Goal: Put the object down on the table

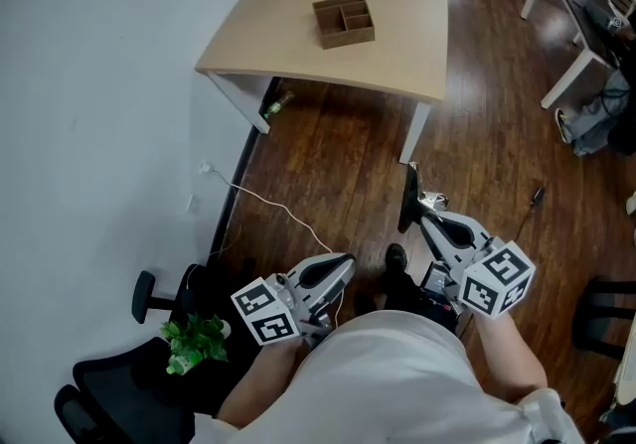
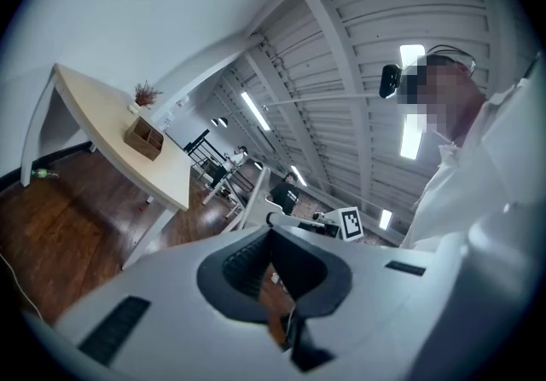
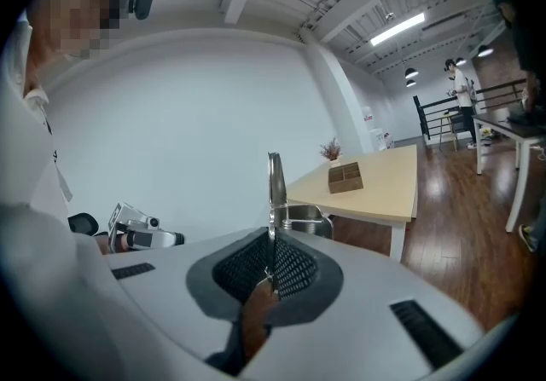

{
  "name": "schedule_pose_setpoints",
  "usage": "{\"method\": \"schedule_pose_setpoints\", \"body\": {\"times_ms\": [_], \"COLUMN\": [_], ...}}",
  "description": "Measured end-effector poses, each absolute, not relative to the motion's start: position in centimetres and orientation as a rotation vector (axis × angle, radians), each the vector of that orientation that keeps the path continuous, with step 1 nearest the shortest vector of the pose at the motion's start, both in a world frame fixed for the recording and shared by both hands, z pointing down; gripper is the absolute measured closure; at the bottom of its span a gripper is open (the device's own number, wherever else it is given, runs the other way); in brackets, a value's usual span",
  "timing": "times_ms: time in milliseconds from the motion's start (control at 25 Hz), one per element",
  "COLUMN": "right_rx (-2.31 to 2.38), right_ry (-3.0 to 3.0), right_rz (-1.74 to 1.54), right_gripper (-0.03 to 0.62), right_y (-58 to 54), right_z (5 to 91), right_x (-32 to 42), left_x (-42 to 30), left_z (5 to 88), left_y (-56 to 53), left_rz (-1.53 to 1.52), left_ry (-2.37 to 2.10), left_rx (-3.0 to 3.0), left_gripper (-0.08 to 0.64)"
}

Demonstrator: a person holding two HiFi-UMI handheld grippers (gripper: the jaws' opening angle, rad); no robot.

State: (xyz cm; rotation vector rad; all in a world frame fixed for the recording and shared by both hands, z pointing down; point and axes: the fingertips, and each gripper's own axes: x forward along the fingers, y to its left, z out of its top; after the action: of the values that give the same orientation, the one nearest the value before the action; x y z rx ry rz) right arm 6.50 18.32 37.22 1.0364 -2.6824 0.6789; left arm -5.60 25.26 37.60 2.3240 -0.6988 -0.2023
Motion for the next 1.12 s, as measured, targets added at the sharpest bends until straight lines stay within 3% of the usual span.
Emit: {"method": "schedule_pose_setpoints", "body": {"times_ms": [520, 1120], "right_rx": [1.014, 0.901], "right_ry": [-2.685, -2.717], "right_rz": [0.691, 0.754], "right_gripper": [0.589, 0.589], "right_y": [7.2, 0.1], "right_z": [36.8, 38.3], "right_x": [12.5, 14.2], "left_x": [1.5, 3.5], "left_z": [36.2, 36.7], "left_y": [13.7, 7.5], "left_rz": [-0.187, -0.165], "left_ry": [-0.674, -0.791], "left_rx": [2.339, 2.29], "left_gripper": [0.561, 0.561]}}
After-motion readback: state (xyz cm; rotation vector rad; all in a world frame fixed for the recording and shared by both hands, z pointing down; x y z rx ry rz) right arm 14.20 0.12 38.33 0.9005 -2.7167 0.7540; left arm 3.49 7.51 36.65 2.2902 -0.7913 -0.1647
